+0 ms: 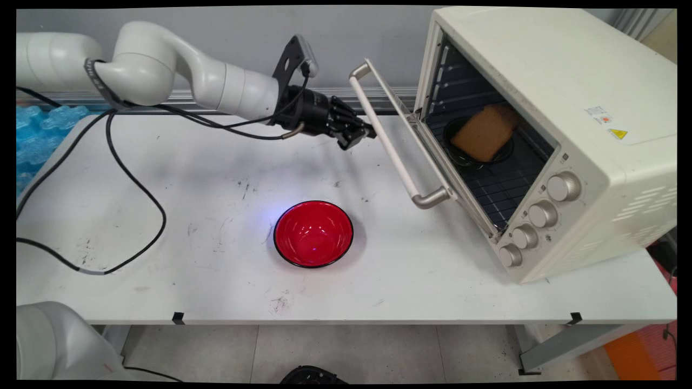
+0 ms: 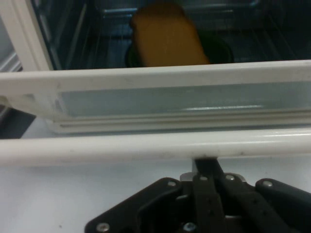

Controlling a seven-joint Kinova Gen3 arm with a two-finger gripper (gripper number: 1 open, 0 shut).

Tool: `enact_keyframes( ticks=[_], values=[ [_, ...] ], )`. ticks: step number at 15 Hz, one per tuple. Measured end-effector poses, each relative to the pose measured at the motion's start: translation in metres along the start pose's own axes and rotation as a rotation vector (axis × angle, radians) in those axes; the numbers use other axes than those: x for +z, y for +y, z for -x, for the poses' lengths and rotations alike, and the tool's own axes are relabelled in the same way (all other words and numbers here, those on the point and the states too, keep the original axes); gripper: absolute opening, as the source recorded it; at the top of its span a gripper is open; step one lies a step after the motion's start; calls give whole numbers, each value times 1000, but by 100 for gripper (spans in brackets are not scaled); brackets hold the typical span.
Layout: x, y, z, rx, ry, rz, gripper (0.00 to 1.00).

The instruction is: Close the oven

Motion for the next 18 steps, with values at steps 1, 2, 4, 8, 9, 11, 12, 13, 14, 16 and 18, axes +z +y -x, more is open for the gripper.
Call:
enact_keyframes(
  ticks=[1, 2, 4, 8, 9, 11, 12, 13, 14, 16, 18],
  values=[
    [2, -1, -2, 2, 6, 0, 0],
    [3, -2, -4, 4, 9, 0, 0],
    [5, -3, -8, 9, 17, 0, 0],
    [5, -4, -14, 12, 26, -1, 0],
    [4, -4, -16, 13, 29, -1, 0],
    [4, -4, -20, 13, 32, -2, 0],
    [3, -4, -21, 13, 34, -2, 0],
    [3, -4, -23, 13, 37, -3, 0],
    [3, -5, -26, 13, 39, -3, 0],
    [1, -5, -30, 12, 44, -4, 0],
    [0, -5, -33, 11, 46, -6, 0]
  ],
)
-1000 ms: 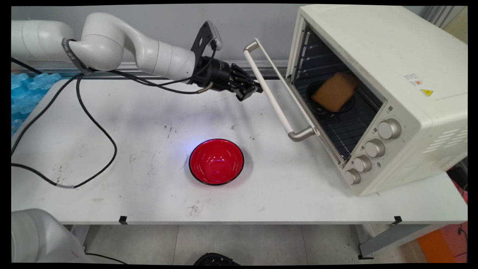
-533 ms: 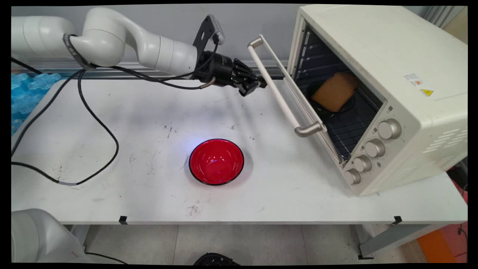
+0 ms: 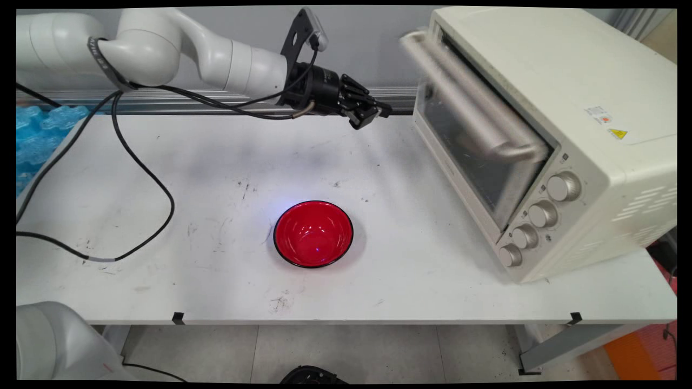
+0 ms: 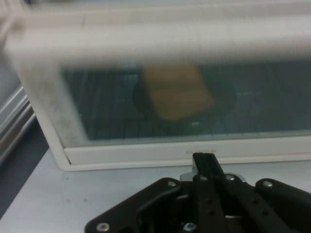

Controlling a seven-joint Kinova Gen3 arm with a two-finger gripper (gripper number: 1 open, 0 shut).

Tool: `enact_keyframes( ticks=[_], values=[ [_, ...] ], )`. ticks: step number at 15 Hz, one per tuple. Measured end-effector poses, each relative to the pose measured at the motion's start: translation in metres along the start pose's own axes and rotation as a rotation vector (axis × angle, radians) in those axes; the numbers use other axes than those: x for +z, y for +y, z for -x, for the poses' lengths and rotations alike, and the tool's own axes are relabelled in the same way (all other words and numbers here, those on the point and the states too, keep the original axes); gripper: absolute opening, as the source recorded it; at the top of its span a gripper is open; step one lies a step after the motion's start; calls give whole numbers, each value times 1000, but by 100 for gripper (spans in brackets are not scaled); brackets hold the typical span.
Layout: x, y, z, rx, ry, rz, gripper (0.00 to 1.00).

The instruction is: Close the oven

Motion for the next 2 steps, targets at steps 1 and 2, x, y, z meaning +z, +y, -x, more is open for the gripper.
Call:
enact_keyframes(
  ticks=[1, 2],
  values=[
    [-1, 0, -1, -1, 0, -1, 0],
    [-2, 0, -3, -3, 0, -2, 0]
  ],
)
